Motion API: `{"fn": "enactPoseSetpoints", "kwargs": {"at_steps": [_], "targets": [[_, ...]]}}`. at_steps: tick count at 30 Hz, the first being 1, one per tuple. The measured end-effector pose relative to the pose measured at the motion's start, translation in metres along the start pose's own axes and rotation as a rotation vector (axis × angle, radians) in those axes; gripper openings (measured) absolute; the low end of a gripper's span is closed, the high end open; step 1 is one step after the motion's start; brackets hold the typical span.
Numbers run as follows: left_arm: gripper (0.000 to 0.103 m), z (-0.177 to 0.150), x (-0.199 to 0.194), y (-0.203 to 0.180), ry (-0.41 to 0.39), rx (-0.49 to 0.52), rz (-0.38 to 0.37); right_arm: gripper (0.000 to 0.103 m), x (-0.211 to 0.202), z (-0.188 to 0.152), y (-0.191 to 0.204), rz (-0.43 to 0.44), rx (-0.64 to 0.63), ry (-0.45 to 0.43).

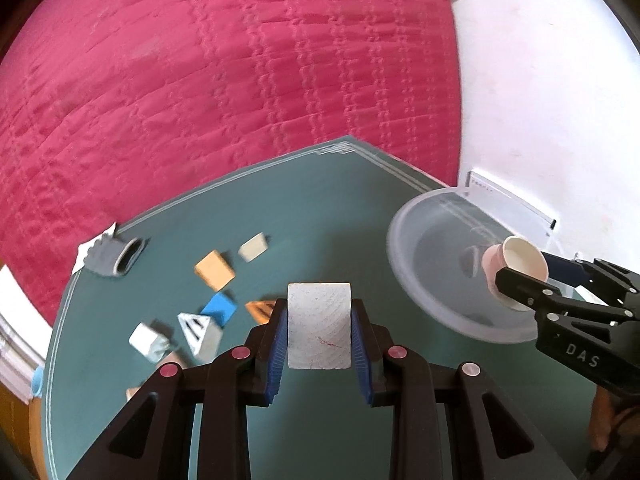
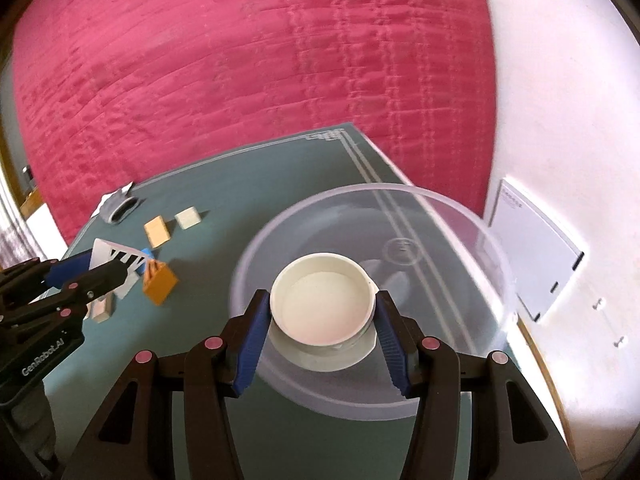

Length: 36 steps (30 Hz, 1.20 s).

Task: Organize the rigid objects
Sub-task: 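Carry the striped block with the left tool while the right tool carries the bowl toward the clear basin, then lower the striped block into the basin and open the left tool while the right tool releases the bowl there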

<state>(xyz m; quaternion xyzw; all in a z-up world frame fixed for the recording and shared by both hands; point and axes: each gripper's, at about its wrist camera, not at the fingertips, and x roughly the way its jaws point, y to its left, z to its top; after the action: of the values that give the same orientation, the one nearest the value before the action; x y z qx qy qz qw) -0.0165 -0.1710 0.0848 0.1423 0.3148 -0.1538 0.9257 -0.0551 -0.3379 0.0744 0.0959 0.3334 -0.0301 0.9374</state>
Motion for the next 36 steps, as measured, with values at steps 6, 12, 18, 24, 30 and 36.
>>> {"fn": "enactPoseSetpoints", "kwargs": {"at_steps": [6,12,18,24,30,36], "targets": [[0.031,0.01,0.01,-0.028,0.0,0.043,-0.036,0.054,0.0,-0.002,-0.026,-0.037,0.058,-0.001],[0.031,0.016,0.018,-0.048,0.001,0.072,-0.06,0.054,-0.001,-0.002,-0.042,-0.071,0.093,-0.018],[0.031,0.023,0.025,-0.06,0.003,0.089,-0.086,0.054,0.0,-0.003,-0.052,-0.086,0.114,-0.017],[0.031,0.027,0.031,-0.071,0.004,0.101,-0.107,0.054,-0.002,-0.003,-0.054,-0.103,0.113,-0.032],[0.031,0.031,0.034,-0.079,0.0,0.106,-0.124,0.054,-0.002,-0.002,-0.06,-0.12,0.124,-0.037],[0.031,0.034,0.037,-0.084,-0.003,0.106,-0.139,0.054,-0.002,-0.002,-0.061,-0.129,0.124,-0.044]]}}
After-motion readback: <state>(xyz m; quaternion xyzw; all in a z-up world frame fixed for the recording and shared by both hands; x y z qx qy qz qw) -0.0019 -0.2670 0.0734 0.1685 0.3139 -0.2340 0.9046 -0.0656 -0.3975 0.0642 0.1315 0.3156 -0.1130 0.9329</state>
